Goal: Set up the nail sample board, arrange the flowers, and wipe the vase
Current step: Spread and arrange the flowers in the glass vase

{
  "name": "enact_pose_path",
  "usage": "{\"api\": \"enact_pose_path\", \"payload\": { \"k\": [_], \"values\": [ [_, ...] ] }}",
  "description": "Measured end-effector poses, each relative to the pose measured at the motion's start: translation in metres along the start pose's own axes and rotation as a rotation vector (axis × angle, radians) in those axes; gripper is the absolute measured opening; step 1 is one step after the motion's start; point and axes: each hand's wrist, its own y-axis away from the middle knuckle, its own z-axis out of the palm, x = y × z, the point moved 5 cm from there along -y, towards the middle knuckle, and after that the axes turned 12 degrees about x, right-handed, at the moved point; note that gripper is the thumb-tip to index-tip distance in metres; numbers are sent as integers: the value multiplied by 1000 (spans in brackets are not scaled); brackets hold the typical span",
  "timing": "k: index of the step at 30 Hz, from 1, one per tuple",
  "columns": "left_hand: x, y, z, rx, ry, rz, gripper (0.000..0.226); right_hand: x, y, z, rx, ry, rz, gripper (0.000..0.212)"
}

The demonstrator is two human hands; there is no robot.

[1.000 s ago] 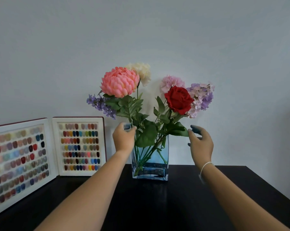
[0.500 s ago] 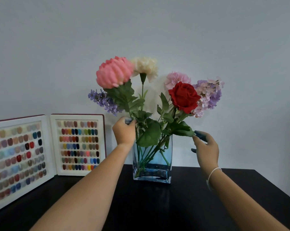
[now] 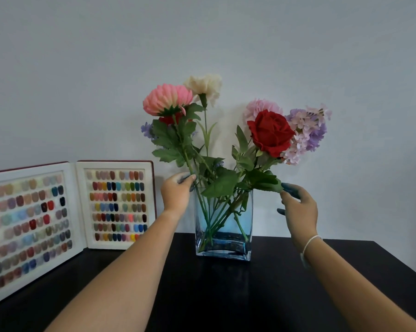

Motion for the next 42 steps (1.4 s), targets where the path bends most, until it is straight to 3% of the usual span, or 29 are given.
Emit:
{"api": "enact_pose_path", "payload": {
  "k": [18, 24, 28, 30, 37, 42],
  "values": [
    [-4, 1, -2, 63, -24, 6, 28, -22, -10, 36, -130, -9, -9, 22],
    [4, 39, -23, 223, -63, 110, 21, -21, -10, 42, -152, -44, 43, 23],
    [9, 75, -16, -100, -177, 379, 41, -20, -9, 46, -168, -67, 103, 22],
    [14, 79, -8, -185, -274, 552, 47, -20, -9, 48, -178, -76, 126, 18],
    [36, 41, -3, -80, -378, 571, 34, -29, -10, 57, -193, -82, 162, 5],
    [59, 11, -4, -108, -422, 649, 35, -46, -19, 64, -195, -96, 101, 16]
  ]
}}
